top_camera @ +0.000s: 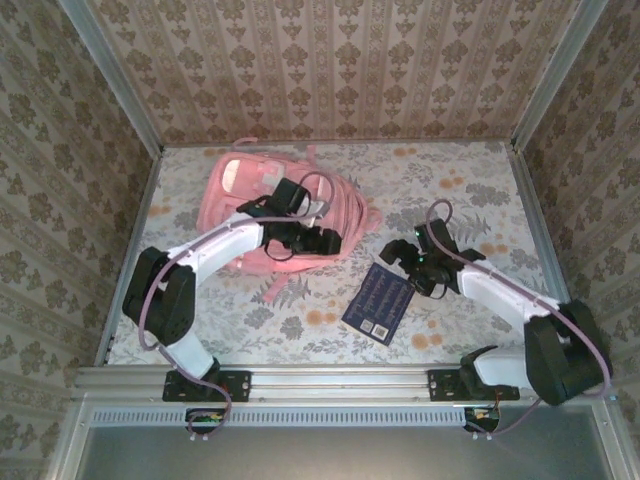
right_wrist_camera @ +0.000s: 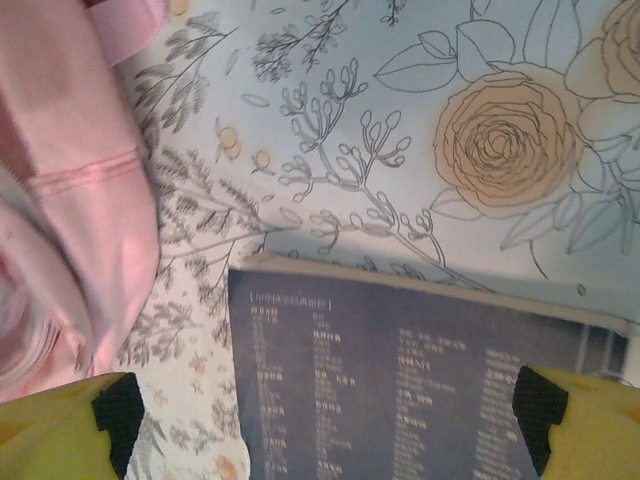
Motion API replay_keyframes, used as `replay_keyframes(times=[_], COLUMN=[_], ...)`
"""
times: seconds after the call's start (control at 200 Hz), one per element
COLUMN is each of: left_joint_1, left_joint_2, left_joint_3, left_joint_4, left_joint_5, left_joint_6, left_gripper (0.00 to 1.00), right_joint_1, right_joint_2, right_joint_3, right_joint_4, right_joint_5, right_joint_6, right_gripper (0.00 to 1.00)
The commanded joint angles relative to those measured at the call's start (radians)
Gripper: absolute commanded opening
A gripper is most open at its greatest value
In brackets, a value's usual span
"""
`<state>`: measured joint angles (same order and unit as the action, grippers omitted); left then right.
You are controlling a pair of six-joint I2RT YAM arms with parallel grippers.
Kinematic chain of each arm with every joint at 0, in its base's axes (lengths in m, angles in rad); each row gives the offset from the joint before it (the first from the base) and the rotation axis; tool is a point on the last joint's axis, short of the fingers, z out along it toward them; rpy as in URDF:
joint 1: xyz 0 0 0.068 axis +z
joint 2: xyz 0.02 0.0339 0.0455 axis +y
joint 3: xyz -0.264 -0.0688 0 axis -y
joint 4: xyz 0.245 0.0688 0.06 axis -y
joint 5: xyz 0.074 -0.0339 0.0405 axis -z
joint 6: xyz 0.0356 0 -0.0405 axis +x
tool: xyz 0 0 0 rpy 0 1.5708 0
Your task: Pack the student bag
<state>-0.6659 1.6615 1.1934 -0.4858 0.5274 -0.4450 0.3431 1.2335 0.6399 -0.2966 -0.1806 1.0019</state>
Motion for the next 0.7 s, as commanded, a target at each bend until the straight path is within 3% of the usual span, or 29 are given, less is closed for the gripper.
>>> replay_keyframes(times=[0.0, 0.135, 0.295, 0.51, 0.695], left_joint_1=[-0.093, -0.162, -0.166, -0.166, -0.17], left_joint_2=[0.016, 0.078, 0.169, 0.243, 0.279], left_joint_3=[-0.043, -0.078, -0.071, -0.055, -0.052], left_joint_4=[0.079, 0.156, 0.203, 0.282, 0.354], left_joint_5=[0.091, 0.109, 0.162, 0.235, 0.294], left_joint_6=[-0.066, -0.109, -0.132, -0.177, -0.227], left_gripper=[0.7, 0.7, 0.7, 0.7, 0.63], right_joint_1=[0.004, 0.004, 0.005, 0.004, 0.004], right_joint_2=[-0.126, -0.256, -0.329, -0.261, -0.183], right_joint_3=[-0.102, -0.234, -0.327, -0.371, -0.377], right_joint_4=[-0.047, -0.004, 0.062, 0.211, 0.312], right_joint_5=[-0.028, -0.1, -0.162, -0.24, -0.258], right_joint_6=[-0.08, -0.062, -0.001, 0.044, 0.071], right_gripper=[0.97, 0.94, 0.89, 0.83, 0.78])
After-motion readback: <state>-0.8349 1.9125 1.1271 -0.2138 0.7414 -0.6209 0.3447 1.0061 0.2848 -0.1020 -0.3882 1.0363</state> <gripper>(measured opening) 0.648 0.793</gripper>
